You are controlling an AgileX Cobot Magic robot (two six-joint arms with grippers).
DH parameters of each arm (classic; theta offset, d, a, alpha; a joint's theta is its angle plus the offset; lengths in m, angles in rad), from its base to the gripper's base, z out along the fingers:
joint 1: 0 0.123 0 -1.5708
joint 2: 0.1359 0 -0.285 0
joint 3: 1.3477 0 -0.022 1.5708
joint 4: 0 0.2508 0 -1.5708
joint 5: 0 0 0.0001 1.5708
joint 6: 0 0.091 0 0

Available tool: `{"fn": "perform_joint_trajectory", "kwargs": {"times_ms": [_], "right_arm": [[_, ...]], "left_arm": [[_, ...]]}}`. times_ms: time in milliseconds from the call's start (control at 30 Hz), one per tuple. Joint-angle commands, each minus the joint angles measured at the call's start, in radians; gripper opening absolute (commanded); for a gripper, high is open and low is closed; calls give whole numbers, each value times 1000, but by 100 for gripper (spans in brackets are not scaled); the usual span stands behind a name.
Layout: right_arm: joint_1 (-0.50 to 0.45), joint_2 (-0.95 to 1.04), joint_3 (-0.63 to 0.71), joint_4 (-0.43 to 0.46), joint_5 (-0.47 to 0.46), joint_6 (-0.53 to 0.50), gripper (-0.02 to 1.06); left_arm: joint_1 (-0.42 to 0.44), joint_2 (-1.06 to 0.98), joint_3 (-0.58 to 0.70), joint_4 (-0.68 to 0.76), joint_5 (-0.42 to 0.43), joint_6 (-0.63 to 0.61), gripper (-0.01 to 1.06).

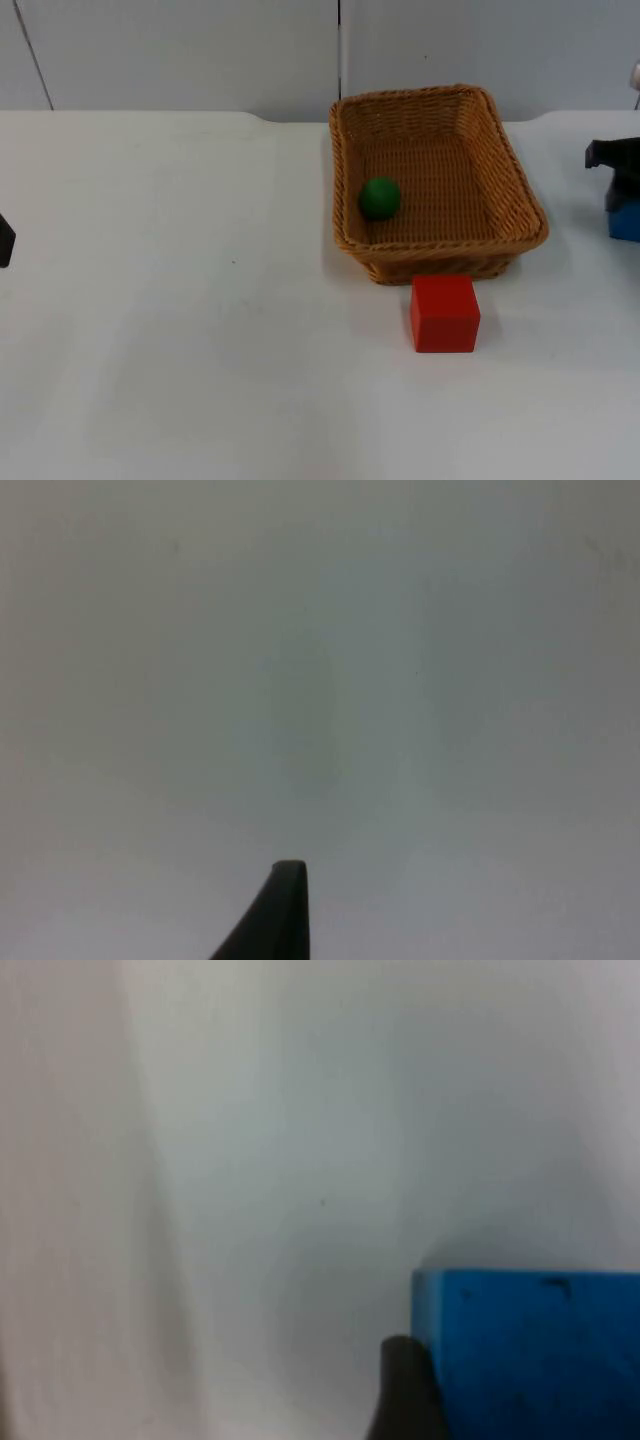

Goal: Place all geometric objects except the red cube into the basket.

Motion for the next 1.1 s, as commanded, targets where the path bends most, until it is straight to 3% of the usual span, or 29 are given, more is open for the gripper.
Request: {"fn": "perform_joint_trajectory", "kwargs": {"times_ms": [0, 233, 367, 500, 600, 700, 733, 800, 933, 1067], "right_arm": [[-3, -62, -3, -34, 6, -12, 0], [-3, -246, -3, -47, 108, -117, 0], [-3, -363, -3, -47, 222, -254, 0], [-3, -384, -20, -44, 304, -302, 0], [0, -369, -49, -9, 352, -338, 0], [12, -340, -96, 129, 377, -463, 0], [12, -340, -96, 129, 377, -463, 0], [50, -300, -154, 174, 388, -506, 0], [115, -242, -242, 174, 413, -511, 0], [226, -84, -450, 174, 452, -515, 0]], "left_arm": [[2, -6, 3, -2, -3, -2, 105], [2, -6, 3, -2, -3, -2, 105], [2, -6, 3, -6, -3, -2, 105], [2, -6, 3, -6, -3, -2, 105], [2, -6, 3, -8, -3, -2, 105], [2, -6, 3, -6, -3, -2, 105], [2, -6, 3, -6, -3, -2, 105], [2, -6, 3, -6, -3, -2, 105], [2, -6, 3, -6, -3, -2, 105], [2, -6, 3, -6, -5, -2, 105]]}}
